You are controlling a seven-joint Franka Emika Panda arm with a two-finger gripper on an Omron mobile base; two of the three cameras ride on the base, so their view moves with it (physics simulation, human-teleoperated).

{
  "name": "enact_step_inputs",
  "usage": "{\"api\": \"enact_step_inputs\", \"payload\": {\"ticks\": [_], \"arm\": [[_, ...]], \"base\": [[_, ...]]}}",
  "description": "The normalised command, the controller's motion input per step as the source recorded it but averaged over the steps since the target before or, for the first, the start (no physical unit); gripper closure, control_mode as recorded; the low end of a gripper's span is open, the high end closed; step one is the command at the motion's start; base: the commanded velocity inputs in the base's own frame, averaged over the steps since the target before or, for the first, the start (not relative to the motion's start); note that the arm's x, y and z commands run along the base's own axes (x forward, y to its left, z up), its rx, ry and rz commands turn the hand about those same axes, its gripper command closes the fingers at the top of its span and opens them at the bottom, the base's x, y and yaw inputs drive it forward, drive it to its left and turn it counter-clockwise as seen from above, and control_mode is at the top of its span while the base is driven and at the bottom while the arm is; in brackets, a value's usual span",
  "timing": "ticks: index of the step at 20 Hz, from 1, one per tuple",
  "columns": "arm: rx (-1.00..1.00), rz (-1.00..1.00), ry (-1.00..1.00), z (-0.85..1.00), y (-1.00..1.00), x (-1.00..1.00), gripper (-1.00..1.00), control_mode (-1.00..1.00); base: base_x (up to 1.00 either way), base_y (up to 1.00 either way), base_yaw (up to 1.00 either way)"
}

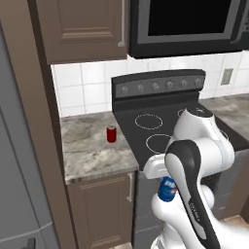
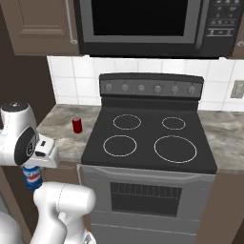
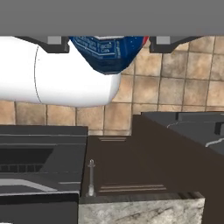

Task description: Four empty soda cans are scattered around the kitchen. Gather all the cans and cluster them next to the stove for recycling.

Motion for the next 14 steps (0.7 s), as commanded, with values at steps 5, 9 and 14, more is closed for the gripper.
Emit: {"api": "enact_step_inputs", "payload": {"ticks": [5,9,14], "arm": [[0.00,0.00,0.00,0.00,0.00,0.00,1.00,1.00],[0.00,0.00,0.00,0.00,0.00,0.00,1.00,1.00],[0.00,0.00,0.00,0.00,0.00,0.00,1.00,1.00]], "base": [[0.51,0.22,0.00],[0.32,0.26,0.00],[0.19,0.26,0.01]]}}
